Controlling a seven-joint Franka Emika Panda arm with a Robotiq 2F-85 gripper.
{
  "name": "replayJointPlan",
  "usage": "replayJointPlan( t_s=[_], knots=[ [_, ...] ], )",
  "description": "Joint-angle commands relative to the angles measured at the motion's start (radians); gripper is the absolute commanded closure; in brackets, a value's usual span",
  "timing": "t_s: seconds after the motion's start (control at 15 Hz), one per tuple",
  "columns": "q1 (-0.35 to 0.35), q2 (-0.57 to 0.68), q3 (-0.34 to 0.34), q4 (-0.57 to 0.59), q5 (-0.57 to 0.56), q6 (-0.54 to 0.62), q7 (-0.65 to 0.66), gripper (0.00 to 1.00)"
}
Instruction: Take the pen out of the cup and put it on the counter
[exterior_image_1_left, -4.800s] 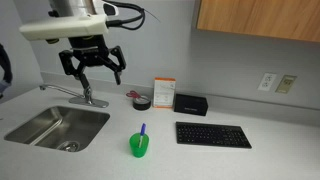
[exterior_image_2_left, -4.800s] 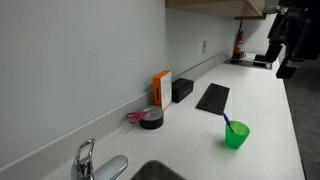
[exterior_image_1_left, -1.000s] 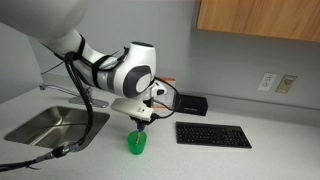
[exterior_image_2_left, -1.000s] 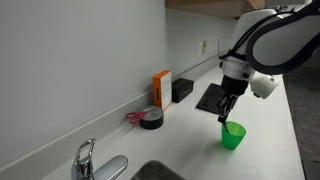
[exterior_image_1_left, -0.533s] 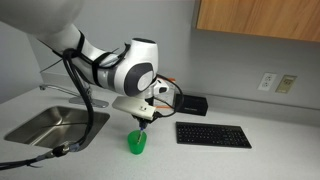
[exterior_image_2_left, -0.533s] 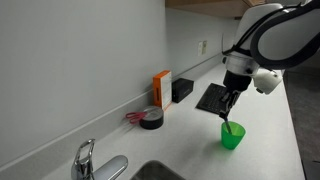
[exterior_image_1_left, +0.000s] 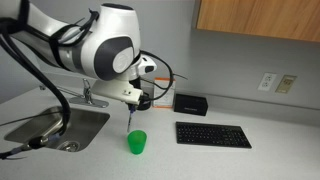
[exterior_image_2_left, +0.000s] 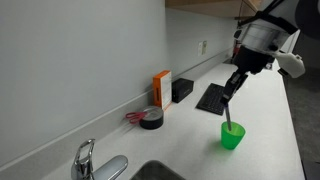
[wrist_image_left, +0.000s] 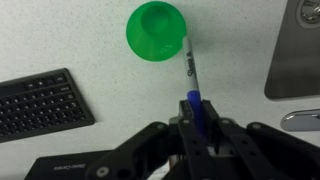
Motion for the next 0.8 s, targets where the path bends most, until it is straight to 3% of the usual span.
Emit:
replayJointPlan(
  t_s=[0.0,0.33,0.53,0.73],
  knots=[
    [0.052,-0.051,0.045,-0.017,0.005,-0.052,0.016,0.96],
    [0.06,0.2,0.114,0.11,-0.049,-0.051,0.129,0.96],
    [0.052,0.376,0.103,0.208,-0.106,-0.045,0.214,0.96],
    [0.057,0.532,0.072,0.342,-0.08,-0.109,0.21,0.96]
  ],
)
